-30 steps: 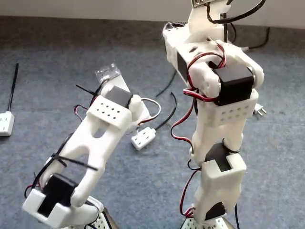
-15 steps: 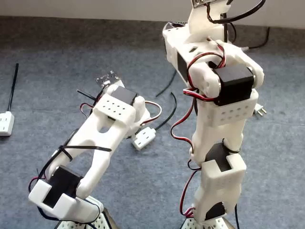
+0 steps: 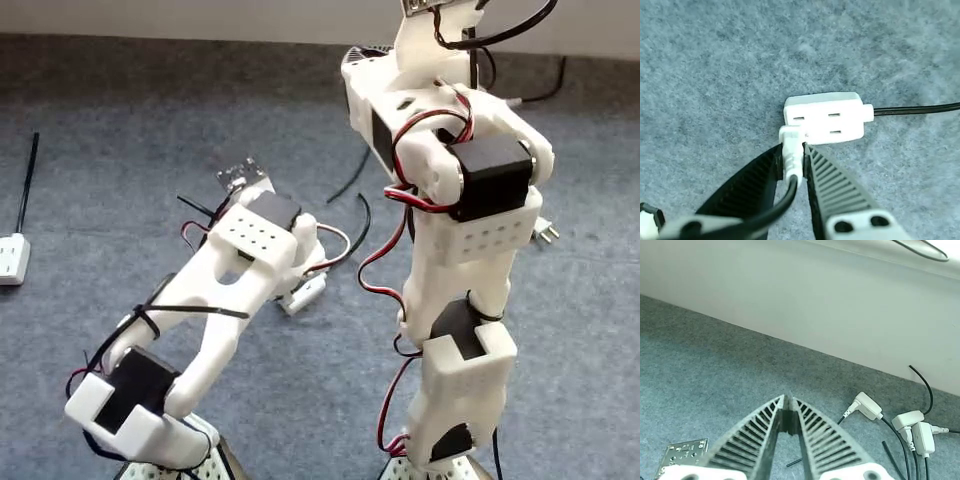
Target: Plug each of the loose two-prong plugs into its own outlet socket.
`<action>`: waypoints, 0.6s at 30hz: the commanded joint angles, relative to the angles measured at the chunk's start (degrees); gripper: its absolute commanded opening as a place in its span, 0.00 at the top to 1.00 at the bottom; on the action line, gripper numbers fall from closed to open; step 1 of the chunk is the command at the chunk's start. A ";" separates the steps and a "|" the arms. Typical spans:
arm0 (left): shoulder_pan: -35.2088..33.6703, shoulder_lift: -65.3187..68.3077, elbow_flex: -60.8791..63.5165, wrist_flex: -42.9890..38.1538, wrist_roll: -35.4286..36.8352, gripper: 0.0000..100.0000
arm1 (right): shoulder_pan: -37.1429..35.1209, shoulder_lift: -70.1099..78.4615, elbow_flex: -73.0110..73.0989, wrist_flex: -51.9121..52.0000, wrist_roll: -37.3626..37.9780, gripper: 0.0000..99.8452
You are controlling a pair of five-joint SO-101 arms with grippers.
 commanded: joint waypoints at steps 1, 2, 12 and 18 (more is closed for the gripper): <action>0.75 1.27 0.84 -4.57 0.53 0.99 | 0.40 -1.45 -1.63 2.07 0.26 0.99; 0.75 1.80 0.84 -4.84 0.53 0.99 | 0.40 -1.45 -1.63 2.07 0.26 0.99; 0.84 2.68 0.13 -5.10 0.53 0.99 | 0.40 -1.45 -1.63 2.07 0.26 0.99; 1.19 2.77 3.12 -6.95 0.53 0.99 | 0.48 -1.45 -1.63 2.07 0.26 0.99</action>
